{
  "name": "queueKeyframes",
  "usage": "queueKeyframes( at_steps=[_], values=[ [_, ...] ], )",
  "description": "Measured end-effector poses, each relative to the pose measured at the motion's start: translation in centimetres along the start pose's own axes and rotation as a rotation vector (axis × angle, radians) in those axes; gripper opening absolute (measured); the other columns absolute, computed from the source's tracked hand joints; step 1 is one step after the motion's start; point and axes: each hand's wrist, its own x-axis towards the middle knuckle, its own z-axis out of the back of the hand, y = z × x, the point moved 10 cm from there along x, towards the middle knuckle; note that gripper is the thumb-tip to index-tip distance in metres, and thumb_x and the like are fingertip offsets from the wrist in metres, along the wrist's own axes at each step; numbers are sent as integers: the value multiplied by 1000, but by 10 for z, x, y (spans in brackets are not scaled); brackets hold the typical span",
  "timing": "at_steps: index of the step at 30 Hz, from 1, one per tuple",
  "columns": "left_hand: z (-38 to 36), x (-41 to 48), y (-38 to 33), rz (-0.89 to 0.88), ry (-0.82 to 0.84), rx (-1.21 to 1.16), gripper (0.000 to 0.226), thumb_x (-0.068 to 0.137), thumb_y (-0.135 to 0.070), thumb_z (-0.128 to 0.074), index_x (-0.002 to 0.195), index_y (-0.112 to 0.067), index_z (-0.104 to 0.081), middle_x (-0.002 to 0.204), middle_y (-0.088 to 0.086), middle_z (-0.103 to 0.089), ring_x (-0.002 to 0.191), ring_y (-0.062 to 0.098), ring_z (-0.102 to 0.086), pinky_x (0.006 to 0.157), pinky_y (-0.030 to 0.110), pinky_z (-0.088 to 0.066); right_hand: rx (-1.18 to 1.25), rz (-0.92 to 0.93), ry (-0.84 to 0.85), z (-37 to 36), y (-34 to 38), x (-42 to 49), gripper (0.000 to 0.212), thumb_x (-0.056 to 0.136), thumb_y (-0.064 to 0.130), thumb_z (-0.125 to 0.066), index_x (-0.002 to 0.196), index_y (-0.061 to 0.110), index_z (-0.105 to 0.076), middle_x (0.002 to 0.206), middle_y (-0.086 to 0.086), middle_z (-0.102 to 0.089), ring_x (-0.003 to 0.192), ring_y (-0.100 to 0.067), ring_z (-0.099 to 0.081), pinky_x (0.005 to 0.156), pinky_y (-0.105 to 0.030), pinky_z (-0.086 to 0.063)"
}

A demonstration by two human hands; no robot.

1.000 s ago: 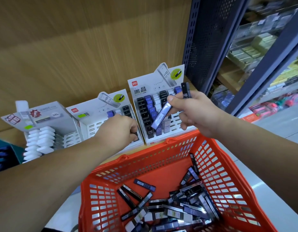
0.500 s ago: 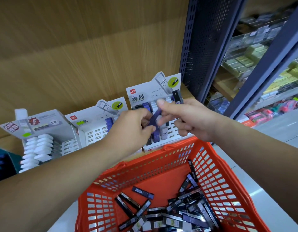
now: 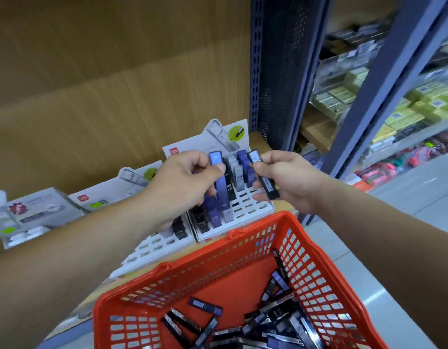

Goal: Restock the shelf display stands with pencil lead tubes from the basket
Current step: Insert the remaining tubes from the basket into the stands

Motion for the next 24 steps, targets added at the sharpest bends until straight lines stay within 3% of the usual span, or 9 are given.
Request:
queueKeyframes(
  at_steps=[2,4,6,8,10,12,15,19,24],
  values=[
    [-8,17,-14,-62,-34,35,11,98,-20,-70,90,-18,-63,67,9,-69,52,18,-53,51,24,-42,-9,26,-34,8,1,1,10,101,16,-66,94,15,-73,84,-2,-76,81,-19,-73,88,-52,-62],
    [-22,33,-26,-122,-34,88,13,97,-12,-70,105,-15,-60,73,15,-69,49,11,-62,51,23,-46,-9,41,-73,19,1,-1,5,97,14,-70,100,14,-74,93,-6,-79,83,-19,-77,79,-44,-65],
    [-39,46,-28,-171,-5,173,12,97,-8,-68,104,-14,-59,76,19,-68,56,11,-70,56,31,-56,4,43,-143,35,0,-3,13,93,8,-73,106,11,-72,100,-13,-78,83,-22,-78,67,-36,-65],
    [-55,57,-21,-189,15,247,8,97,-9,-66,96,-15,-61,76,18,-72,68,21,-75,69,47,-63,8,31,-213,51,-4,-6,17,90,5,-75,106,7,-69,102,-20,-77,87,-30,-78,69,-38,-66],
    [-65,64,-11,-185,23,311,11,95,-10,-68,89,-19,-64,72,11,-74,70,28,-74,75,51,-62,48,15,-240,61,-9,-9,14,90,1,-74,98,7,-65,100,-26,-75,85,-36,-77,65,-37,-65],
    [-72,67,-3,-180,42,355,12,93,-12,-70,87,-20,-64,72,8,-74,70,31,-73,75,51,-62,103,1,-238,67,-13,-11,18,91,-3,-72,91,11,-61,92,-24,-76,77,-34,-78,60,-34,-63],
    [-76,67,6,-180,43,392,13,92,-14,-73,86,-21,-64,75,9,-75,73,33,-73,76,51,-61,182,-6,-234,72,-16,-12,17,92,0,-72,94,13,-61,80,-14,-77,74,-30,-78,67,-37,-65],
    [-76,67,3,-227,48,480,11,93,-15,-70,89,-21,-62,73,7,-74,71,31,-72,70,47,-61,219,3,-219,71,-15,-9,16,94,6,-72,106,9,-62,94,-18,-78,79,-31,-79,77,-44,-65],
    [-91,62,-19,-354,59,688,6,90,-16,-74,92,-16,-69,72,1,-70,70,20,-65,69,38,-56,198,20,-199,67,-13,-8,24,94,8,-72,117,3,-63,94,-18,-78,81,-31,-79,78,-45,-65]
  ],
)
